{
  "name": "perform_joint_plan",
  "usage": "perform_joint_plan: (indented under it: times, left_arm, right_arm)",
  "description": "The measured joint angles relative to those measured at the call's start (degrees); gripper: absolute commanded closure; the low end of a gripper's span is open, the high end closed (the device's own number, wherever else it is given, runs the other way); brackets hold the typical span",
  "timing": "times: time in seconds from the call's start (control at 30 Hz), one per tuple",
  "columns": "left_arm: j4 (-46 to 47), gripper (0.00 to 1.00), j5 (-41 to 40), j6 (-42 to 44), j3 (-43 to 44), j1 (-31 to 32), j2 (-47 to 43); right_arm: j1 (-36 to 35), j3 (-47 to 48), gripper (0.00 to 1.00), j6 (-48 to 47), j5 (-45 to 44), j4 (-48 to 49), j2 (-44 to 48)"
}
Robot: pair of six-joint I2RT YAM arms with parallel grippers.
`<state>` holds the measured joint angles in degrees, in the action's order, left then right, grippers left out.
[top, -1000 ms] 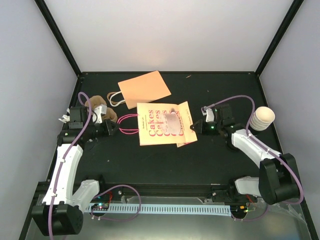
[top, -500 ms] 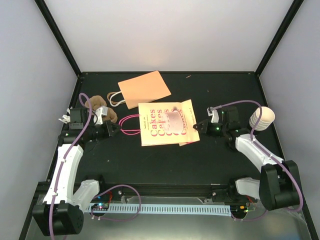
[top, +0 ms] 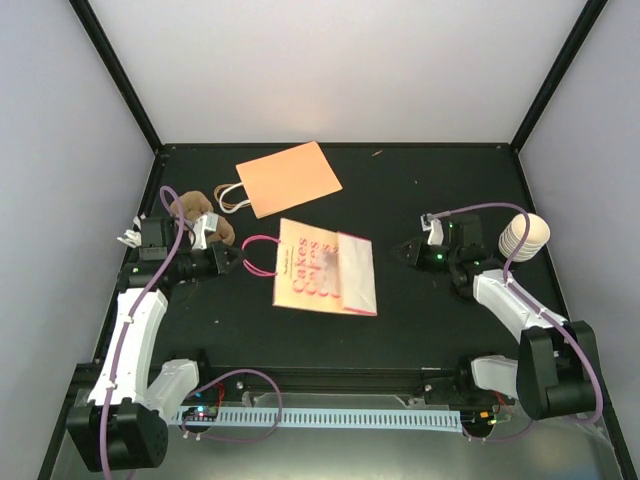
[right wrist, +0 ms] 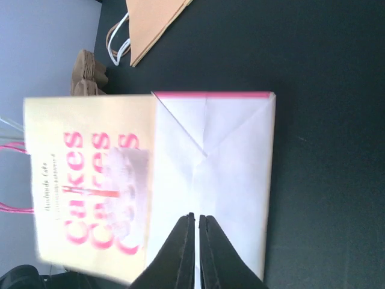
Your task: Pack the takeout coffee
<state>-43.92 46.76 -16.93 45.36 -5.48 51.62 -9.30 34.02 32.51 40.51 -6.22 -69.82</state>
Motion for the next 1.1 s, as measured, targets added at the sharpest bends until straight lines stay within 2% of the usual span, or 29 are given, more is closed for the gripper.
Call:
perform_joint_plan:
  times: [0.13,0.43,0.87,1.1]
  left_arm:
    - [0.9,0.98,0.7,-0.1,0.0,0.7,-0.8]
    - [1.9,0.98,2.5,-0.2,0.0,1.9,-1.0]
    - [2.5,0.99,4.3,-1.1,0.2,4.2,-1.0]
    - [3.7,0.98,4.3,-1.7,0.3,5.4,-1.0]
  right_arm:
    - [0.1,-0.8,0.92,0.5,0.6,1.0,-0.7]
    - [0.1,-1.0,0.84,-0.2,1.0,1.0,-0.7]
    - [0.1,-1.0,0.82,-2.2,1.7,0.2,-0.5]
    - [-0.3,-0.9,0.76,-3.6,1.7,-0.8,-0.5]
